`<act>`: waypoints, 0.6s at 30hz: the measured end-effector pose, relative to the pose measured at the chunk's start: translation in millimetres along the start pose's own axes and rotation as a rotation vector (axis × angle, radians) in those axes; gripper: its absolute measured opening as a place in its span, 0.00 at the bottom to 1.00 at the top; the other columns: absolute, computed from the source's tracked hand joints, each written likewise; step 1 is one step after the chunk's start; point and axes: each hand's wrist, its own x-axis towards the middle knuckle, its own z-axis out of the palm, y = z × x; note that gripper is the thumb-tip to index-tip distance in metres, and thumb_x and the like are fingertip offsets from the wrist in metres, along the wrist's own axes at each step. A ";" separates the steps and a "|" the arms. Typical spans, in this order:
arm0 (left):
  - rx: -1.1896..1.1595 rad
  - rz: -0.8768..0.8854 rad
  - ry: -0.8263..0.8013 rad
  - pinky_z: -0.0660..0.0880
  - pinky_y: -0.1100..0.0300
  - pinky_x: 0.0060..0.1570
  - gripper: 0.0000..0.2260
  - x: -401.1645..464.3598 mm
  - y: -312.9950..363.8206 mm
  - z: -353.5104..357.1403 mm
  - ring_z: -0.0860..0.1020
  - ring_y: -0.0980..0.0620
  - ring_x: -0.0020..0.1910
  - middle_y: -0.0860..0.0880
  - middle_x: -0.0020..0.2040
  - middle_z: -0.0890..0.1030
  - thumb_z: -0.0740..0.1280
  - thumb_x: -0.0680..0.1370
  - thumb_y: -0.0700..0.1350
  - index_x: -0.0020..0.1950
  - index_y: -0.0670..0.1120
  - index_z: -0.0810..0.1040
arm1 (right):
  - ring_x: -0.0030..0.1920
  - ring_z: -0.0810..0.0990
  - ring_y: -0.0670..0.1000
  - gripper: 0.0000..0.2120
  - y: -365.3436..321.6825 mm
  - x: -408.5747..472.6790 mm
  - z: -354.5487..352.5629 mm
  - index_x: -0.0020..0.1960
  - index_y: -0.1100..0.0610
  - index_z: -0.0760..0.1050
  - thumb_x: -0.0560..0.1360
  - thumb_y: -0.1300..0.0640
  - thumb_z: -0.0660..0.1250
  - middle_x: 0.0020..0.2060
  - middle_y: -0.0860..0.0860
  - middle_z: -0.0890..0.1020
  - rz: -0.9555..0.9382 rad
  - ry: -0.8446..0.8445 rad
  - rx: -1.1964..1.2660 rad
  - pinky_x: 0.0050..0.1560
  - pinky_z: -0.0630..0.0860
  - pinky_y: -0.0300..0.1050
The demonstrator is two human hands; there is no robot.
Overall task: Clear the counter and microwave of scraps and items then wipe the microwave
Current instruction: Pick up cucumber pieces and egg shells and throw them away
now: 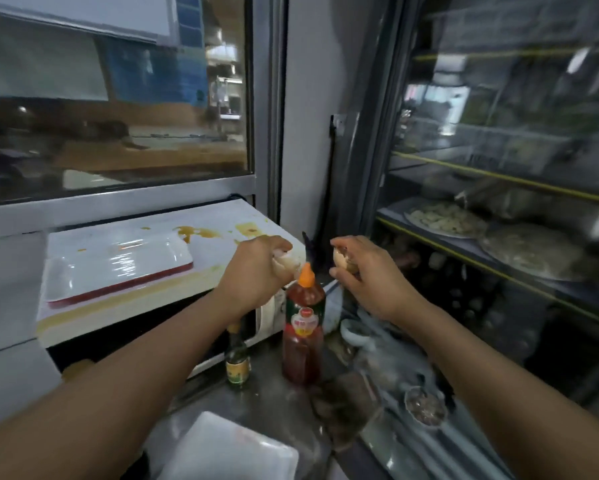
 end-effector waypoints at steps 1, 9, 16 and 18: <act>-0.014 0.038 -0.016 0.67 0.66 0.47 0.16 -8.5 4.8 0.1 0.78 0.47 0.54 0.45 0.55 0.81 0.72 0.71 0.41 0.58 0.43 0.80 | 0.60 0.73 0.54 0.21 -4.0 -15.1 -2.8 0.67 0.58 0.69 0.76 0.57 0.66 0.60 0.56 0.74 0.030 0.005 -0.023 0.58 0.65 0.40; -0.188 0.205 -0.167 0.65 0.69 0.47 0.21 -59.4 64.7 16.5 0.77 0.48 0.55 0.46 0.58 0.80 0.74 0.70 0.45 0.62 0.44 0.78 | 0.59 0.73 0.55 0.20 -22.7 -132.3 -44.4 0.67 0.59 0.69 0.76 0.58 0.66 0.60 0.56 0.73 0.275 0.027 -0.158 0.51 0.63 0.36; -0.285 0.401 -0.339 0.63 0.72 0.45 0.22 -107.5 149.0 52.0 0.77 0.49 0.55 0.46 0.57 0.79 0.75 0.69 0.45 0.61 0.44 0.78 | 0.59 0.73 0.56 0.20 -23.7 -238.5 -96.8 0.65 0.61 0.70 0.74 0.61 0.67 0.58 0.57 0.75 0.487 0.147 -0.252 0.51 0.61 0.33; -0.326 0.442 -0.388 0.66 0.69 0.49 0.22 -124.3 174.9 63.3 0.77 0.50 0.55 0.48 0.57 0.79 0.75 0.69 0.45 0.62 0.45 0.78 | 0.58 0.73 0.55 0.20 -23.4 -271.3 -111.8 0.65 0.61 0.70 0.74 0.61 0.67 0.57 0.57 0.75 0.533 0.181 -0.289 0.51 0.61 0.34</act>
